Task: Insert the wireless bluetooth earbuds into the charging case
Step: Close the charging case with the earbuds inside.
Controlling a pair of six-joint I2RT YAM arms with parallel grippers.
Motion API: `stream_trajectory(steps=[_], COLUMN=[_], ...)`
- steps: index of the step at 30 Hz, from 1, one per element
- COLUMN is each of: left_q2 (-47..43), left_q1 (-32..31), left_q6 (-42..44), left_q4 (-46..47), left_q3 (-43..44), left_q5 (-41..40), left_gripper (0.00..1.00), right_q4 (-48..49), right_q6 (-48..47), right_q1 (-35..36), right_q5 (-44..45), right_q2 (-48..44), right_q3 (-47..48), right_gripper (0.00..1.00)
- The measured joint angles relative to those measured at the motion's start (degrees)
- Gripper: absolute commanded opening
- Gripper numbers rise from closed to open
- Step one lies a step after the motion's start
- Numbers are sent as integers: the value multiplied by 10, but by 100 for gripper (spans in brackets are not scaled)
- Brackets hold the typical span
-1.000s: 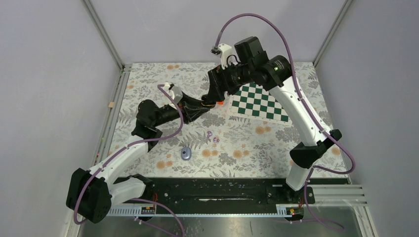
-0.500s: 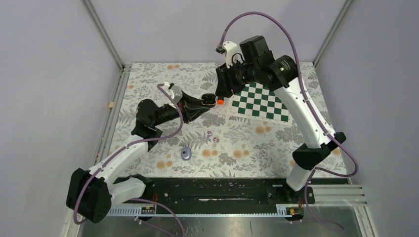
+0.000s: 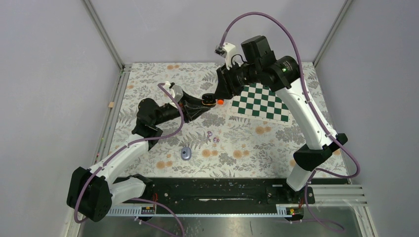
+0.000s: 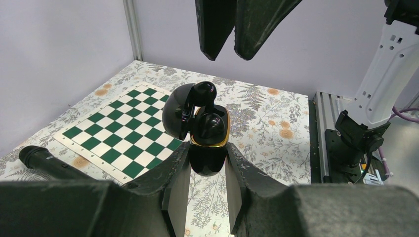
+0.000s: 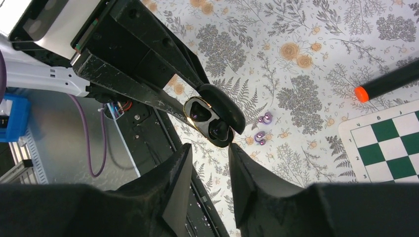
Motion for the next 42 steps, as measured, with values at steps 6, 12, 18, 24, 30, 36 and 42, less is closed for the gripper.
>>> stream_trajectory(steps=[6,12,18,24,30,36,42], left_q2=[0,0,0,0,0,0,1], left_q1=[0,0,0,0,1,1,1], left_q6=[-2,-3,-10,-14,-20,-29,-37], left_q4=[0,0,0,0,0,0,-1], left_q3=[0,0,0,0,0,1,1], left_q5=[1,5,9,13,16,20,21], left_gripper=[0,0,0,0,0,0,0], right_q4=[0,0,0,0,-1,-9,-14], right_q6=[1,2,2,1,-8,-22,-46], right_q1=[0,0,0,0,0,1,7], right_q5=[-6,-8,-17,-18,-18,-13,0], right_q2=[1,15,25,27,27,27,27], right_q3=[0,0,0,0,0,0,0], right_gripper=[44,43,39,34,33,31,29])
